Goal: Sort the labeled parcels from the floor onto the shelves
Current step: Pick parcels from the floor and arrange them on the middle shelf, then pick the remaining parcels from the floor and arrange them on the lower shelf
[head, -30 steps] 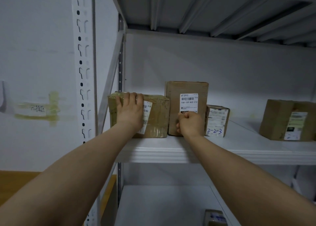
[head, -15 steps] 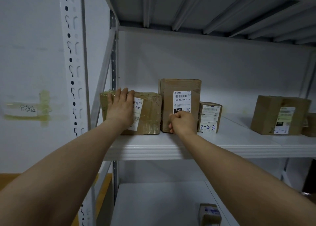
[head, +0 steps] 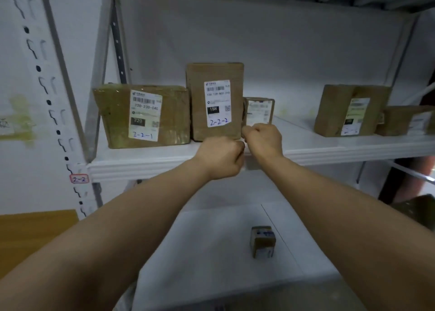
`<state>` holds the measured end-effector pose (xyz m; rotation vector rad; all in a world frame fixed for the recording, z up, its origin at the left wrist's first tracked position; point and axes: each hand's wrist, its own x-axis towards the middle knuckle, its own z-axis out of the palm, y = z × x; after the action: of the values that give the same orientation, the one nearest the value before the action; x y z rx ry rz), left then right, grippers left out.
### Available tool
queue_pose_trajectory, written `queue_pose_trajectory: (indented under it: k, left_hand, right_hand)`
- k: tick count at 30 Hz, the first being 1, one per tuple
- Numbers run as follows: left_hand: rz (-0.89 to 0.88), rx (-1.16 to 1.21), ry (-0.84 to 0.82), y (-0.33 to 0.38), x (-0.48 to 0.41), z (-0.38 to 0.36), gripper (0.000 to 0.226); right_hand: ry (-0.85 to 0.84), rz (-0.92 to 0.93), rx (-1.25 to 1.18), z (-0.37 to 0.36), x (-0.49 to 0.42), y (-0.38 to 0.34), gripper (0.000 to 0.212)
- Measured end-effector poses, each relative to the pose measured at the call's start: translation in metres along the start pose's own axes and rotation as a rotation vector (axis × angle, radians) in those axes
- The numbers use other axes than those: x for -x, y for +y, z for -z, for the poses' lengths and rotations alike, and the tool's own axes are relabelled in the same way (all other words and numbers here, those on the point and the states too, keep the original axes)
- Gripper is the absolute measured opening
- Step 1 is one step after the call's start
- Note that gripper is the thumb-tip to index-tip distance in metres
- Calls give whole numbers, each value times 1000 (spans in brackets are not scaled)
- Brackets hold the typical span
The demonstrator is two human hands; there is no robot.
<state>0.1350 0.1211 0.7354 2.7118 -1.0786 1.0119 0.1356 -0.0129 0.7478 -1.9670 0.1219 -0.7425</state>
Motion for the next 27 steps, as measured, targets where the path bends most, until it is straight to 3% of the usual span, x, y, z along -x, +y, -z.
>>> queue_pose_trajectory:
  k: [10,14,17,21,27]
  left_hand:
    - [-115,208,-413,158,16,-96,32]
    - [-66,285,-707,199,39,-139,36]
    - [-24,355,-920,221,58,-170,38]
    - [87,492,-1142,246,86,-209,23]
    - [37,532,-1317,260,113,-248,26]
  right_hand:
    - [-46,-245,79,118,48,138,41]
    - [-90,-378,155,136,81,208,29]
    - [-168,-462,214,143,100,255,24]
    - [-273,-648,246,142,123,313,27]
    - [-526,-866,288,124,154,371,20]
